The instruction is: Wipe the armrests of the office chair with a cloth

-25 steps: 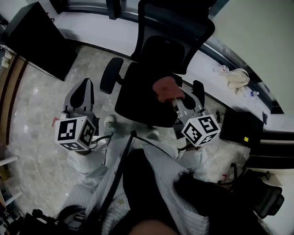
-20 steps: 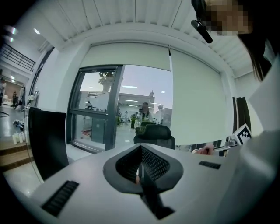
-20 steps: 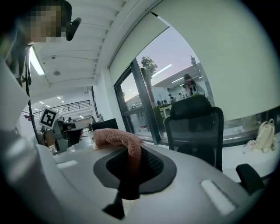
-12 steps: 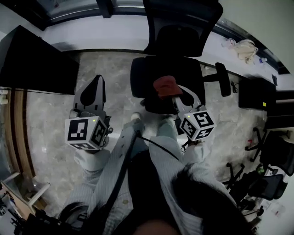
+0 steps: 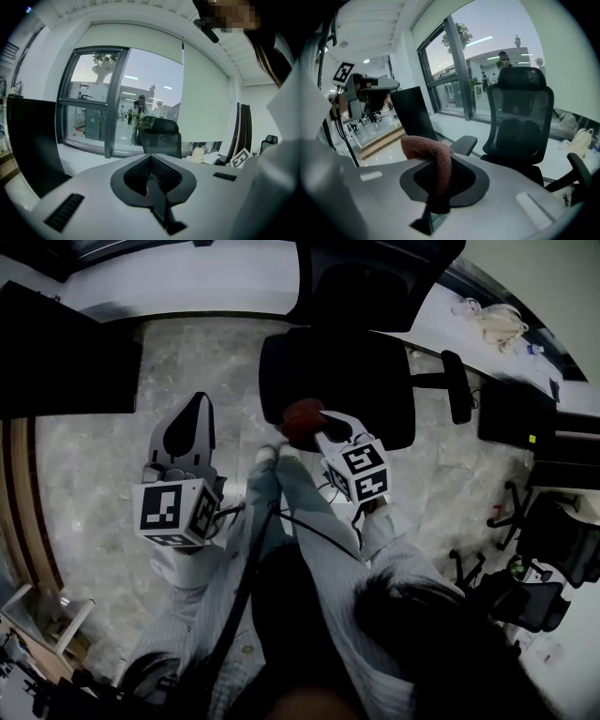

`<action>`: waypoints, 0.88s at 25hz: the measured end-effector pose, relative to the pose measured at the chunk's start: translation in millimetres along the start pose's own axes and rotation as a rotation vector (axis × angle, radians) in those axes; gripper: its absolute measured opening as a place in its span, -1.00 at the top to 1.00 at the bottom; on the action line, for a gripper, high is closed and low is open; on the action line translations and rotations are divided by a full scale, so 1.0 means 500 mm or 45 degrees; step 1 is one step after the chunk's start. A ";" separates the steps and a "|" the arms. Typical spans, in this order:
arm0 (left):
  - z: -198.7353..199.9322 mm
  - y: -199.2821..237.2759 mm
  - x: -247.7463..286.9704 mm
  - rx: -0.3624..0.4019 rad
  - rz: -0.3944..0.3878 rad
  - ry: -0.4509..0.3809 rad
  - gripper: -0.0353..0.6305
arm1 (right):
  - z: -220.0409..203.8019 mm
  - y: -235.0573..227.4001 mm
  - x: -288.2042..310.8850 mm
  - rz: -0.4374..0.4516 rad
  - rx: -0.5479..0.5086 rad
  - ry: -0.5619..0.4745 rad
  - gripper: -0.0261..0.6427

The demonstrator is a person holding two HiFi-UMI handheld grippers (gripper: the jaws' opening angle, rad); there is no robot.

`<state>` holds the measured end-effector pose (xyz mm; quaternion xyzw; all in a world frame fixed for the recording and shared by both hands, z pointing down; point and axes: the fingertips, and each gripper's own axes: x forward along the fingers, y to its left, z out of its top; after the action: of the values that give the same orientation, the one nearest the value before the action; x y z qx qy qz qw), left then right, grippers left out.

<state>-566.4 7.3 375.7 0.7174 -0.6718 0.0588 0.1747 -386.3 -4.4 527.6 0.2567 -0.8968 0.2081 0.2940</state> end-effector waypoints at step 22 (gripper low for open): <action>-0.103 0.187 0.031 -0.065 0.217 0.161 0.88 | 0.080 -0.210 0.475 -0.031 -0.159 0.304 0.83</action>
<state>-649.4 6.4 444.8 0.6478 -0.7193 0.1016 0.2294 -507.2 -187.8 672.2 0.2222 -0.8635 0.1775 0.4164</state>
